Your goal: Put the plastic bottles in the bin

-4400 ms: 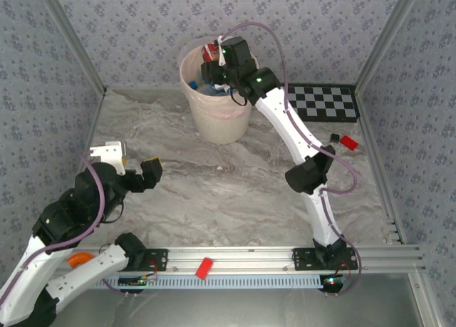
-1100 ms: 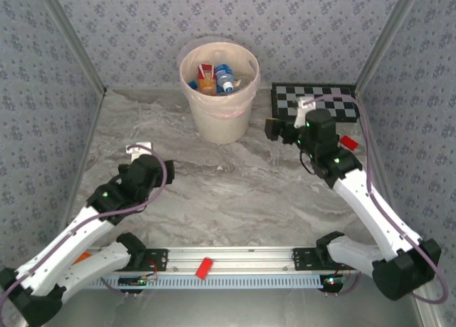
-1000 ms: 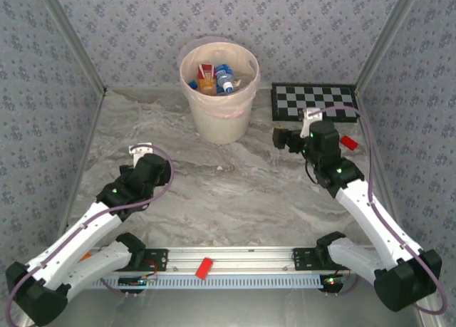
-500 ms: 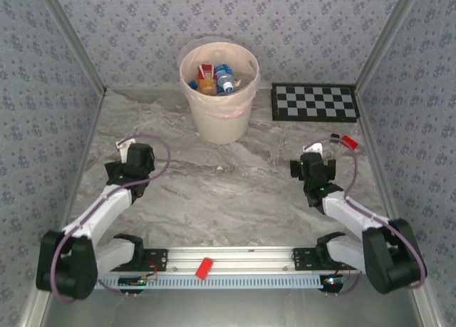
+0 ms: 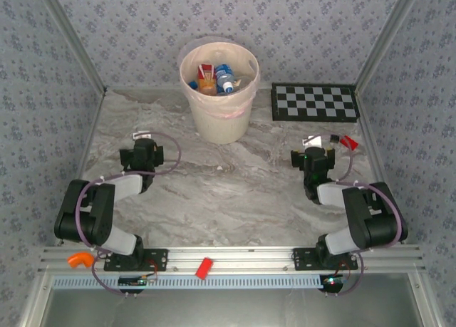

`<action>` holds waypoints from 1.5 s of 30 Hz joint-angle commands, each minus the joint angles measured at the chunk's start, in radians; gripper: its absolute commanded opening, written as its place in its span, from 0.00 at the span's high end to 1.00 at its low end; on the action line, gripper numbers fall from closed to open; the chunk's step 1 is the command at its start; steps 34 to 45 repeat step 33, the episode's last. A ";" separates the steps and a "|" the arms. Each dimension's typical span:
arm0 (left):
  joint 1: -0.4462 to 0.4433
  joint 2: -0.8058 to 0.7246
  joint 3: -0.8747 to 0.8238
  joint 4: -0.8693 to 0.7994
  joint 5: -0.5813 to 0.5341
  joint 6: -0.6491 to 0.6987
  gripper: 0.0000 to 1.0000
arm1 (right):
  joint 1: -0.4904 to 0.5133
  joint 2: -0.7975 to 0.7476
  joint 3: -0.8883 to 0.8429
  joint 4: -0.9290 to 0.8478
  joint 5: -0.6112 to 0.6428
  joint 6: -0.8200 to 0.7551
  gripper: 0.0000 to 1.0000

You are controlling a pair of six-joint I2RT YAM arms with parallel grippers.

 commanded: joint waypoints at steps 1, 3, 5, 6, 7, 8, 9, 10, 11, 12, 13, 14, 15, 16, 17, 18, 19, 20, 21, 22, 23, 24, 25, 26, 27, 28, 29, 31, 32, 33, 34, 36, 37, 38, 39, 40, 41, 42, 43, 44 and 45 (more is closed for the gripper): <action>0.048 0.011 -0.086 0.286 0.124 0.062 0.00 | -0.047 0.005 -0.027 0.138 -0.081 -0.005 0.01; 0.080 0.016 -0.079 0.261 0.155 0.032 0.00 | -0.088 0.005 -0.054 0.180 -0.163 0.018 0.01; 0.109 0.024 -0.106 0.317 0.226 0.019 0.00 | -0.122 0.025 -0.085 0.242 -0.236 0.041 0.01; 0.126 0.037 -0.124 0.347 0.258 0.006 0.00 | -0.141 0.058 -0.104 0.292 -0.263 0.046 0.01; 0.133 0.071 -0.148 0.420 0.272 0.008 0.00 | -0.146 0.095 -0.118 0.383 -0.264 0.040 0.01; 0.135 0.085 -0.151 0.472 0.277 0.014 0.00 | -0.137 0.098 -0.125 0.410 -0.248 0.031 0.01; 0.137 0.057 -0.121 0.361 0.293 0.009 0.00 | -0.136 0.069 -0.117 0.346 -0.264 0.030 0.01; 0.146 0.065 -0.111 0.346 0.315 0.010 0.00 | -0.137 0.057 -0.109 0.306 -0.284 0.025 0.01; 0.156 0.080 -0.120 0.395 0.330 0.004 0.00 | -0.137 0.068 -0.104 0.315 -0.284 0.020 0.01; 0.163 0.068 -0.108 0.349 0.337 -0.003 0.00 | -0.135 0.079 -0.095 0.320 -0.262 0.024 0.01; 0.165 0.064 -0.102 0.326 0.345 -0.005 0.00 | -0.133 0.076 -0.082 0.292 -0.243 0.032 0.01; 0.167 0.072 -0.111 0.361 0.345 -0.003 0.00 | -0.136 0.072 -0.059 0.236 -0.223 0.045 0.01; 0.167 0.066 -0.106 0.342 0.346 -0.005 0.00 | -0.140 0.073 -0.039 0.199 -0.210 0.058 0.00; 0.166 0.066 -0.104 0.333 0.345 -0.006 0.00 | -0.145 0.079 -0.029 0.189 -0.211 0.069 0.00; 0.166 0.069 -0.110 0.351 0.345 -0.003 0.00 | -0.154 0.079 -0.021 0.177 -0.220 0.080 0.00; 0.166 0.065 -0.106 0.338 0.345 -0.003 0.00 | -0.160 0.076 -0.019 0.167 -0.222 0.081 0.00; 0.167 0.066 -0.106 0.342 0.346 -0.003 0.00 | -0.160 0.075 -0.019 0.163 -0.223 0.081 0.00; 0.166 0.067 -0.108 0.344 0.346 -0.004 0.00 | -0.160 0.077 -0.019 0.171 -0.223 0.081 0.00; 0.167 0.066 -0.106 0.339 0.346 -0.004 0.00 | -0.160 0.077 -0.019 0.173 -0.223 0.081 0.00; 0.167 0.066 -0.107 0.344 0.346 -0.004 0.00 | -0.160 0.077 -0.019 0.171 -0.222 0.081 0.00; 0.167 0.066 -0.106 0.341 0.346 -0.004 0.00 | -0.160 0.077 -0.018 0.169 -0.224 0.082 0.00; 0.166 0.066 -0.106 0.342 0.346 -0.003 0.00 | -0.161 0.077 -0.019 0.169 -0.225 0.081 0.00; 0.167 0.067 -0.107 0.343 0.346 -0.003 0.00 | -0.161 0.078 -0.019 0.169 -0.225 0.081 0.00; 0.167 0.067 -0.106 0.342 0.346 -0.004 0.00 | -0.160 0.077 -0.019 0.169 -0.225 0.081 0.00; 0.166 0.066 -0.108 0.342 0.346 -0.004 0.00 | -0.160 0.077 -0.019 0.169 -0.223 0.081 0.00; 0.166 0.067 -0.106 0.342 0.346 -0.004 0.00 | -0.161 0.077 -0.019 0.169 -0.224 0.081 0.00; 0.166 0.067 -0.106 0.341 0.347 -0.005 0.00 | -0.160 0.078 -0.019 0.169 -0.225 0.081 0.01; 0.170 0.067 -0.104 0.339 0.351 -0.005 0.00 | -0.166 0.077 -0.015 0.160 -0.244 0.088 0.00; 0.169 0.068 -0.104 0.339 0.351 -0.005 0.00 | -0.171 0.077 -0.011 0.153 -0.257 0.089 0.00; 0.170 0.067 -0.106 0.341 0.351 -0.005 0.00 | -0.176 0.077 -0.009 0.148 -0.268 0.092 0.00; 0.170 0.067 -0.106 0.341 0.351 -0.005 0.00 | -0.176 0.077 -0.009 0.148 -0.268 0.092 0.00; 0.170 0.067 -0.106 0.341 0.351 -0.005 0.00 | -0.176 0.077 -0.009 0.148 -0.268 0.092 0.00; 0.170 0.067 -0.106 0.341 0.351 -0.005 0.00 | -0.176 0.077 -0.009 0.148 -0.268 0.092 0.00; 0.170 0.067 -0.106 0.341 0.351 -0.005 0.00 | -0.176 0.077 -0.009 0.148 -0.268 0.092 0.00; 0.170 0.067 -0.106 0.341 0.351 -0.005 0.00 | -0.176 0.077 -0.009 0.148 -0.268 0.092 0.00; 0.170 0.067 -0.106 0.341 0.351 -0.005 0.00 | -0.176 0.077 -0.009 0.148 -0.268 0.092 0.00; 0.170 0.067 -0.106 0.341 0.351 -0.005 0.00 | -0.176 0.077 -0.009 0.148 -0.268 0.092 0.00; 0.170 0.067 -0.106 0.341 0.351 -0.005 0.00 | -0.176 0.077 -0.009 0.148 -0.268 0.092 0.00; 0.170 0.067 -0.106 0.341 0.351 -0.005 0.00 | -0.176 0.077 -0.009 0.148 -0.268 0.092 0.00; 0.170 0.067 -0.106 0.341 0.351 -0.005 0.00 | -0.176 0.077 -0.009 0.148 -0.268 0.092 0.00; 0.170 0.067 -0.106 0.341 0.351 -0.005 0.00 | -0.176 0.077 -0.009 0.148 -0.268 0.092 0.00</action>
